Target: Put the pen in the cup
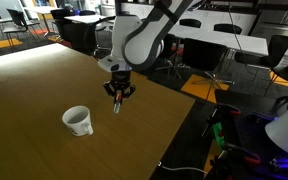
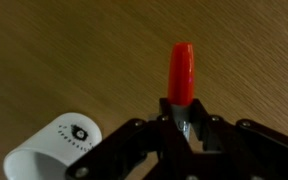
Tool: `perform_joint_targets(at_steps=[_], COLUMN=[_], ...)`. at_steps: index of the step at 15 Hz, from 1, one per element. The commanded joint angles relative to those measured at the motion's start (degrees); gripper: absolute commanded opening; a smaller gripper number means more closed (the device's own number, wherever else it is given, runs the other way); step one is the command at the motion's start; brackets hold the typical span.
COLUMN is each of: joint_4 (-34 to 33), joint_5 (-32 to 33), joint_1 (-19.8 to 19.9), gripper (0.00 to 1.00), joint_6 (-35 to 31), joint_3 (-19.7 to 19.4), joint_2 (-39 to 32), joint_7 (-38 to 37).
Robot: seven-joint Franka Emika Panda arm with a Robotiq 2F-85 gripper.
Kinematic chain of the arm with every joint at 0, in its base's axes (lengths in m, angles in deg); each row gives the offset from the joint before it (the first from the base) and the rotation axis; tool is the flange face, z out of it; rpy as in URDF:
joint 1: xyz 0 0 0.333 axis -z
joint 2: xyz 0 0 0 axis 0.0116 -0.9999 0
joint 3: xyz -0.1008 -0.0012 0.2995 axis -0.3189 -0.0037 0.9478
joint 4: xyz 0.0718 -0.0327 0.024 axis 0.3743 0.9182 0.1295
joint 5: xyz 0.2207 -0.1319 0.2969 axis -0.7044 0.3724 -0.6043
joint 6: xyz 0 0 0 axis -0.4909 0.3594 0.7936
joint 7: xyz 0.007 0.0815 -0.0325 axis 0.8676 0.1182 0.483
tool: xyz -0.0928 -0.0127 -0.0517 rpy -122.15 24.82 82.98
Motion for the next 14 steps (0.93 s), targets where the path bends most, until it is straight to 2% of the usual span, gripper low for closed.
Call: perform_joint_targets(at_steps=[1, 9, 14], joint_4=[3.1, 2.9, 1.6], joint_5=[-6.1, -22.0, -32.9], joint_1=[4.5, 8.5, 8.8], gripper=[0.06, 0.06, 0.06], joint_6=[2.7, 8.5, 15.1], joint_3=[4.9, 9.9, 10.4], joint_2=[4.2, 7.0, 8.0], joint_7=[6.0, 18.0, 28.7])
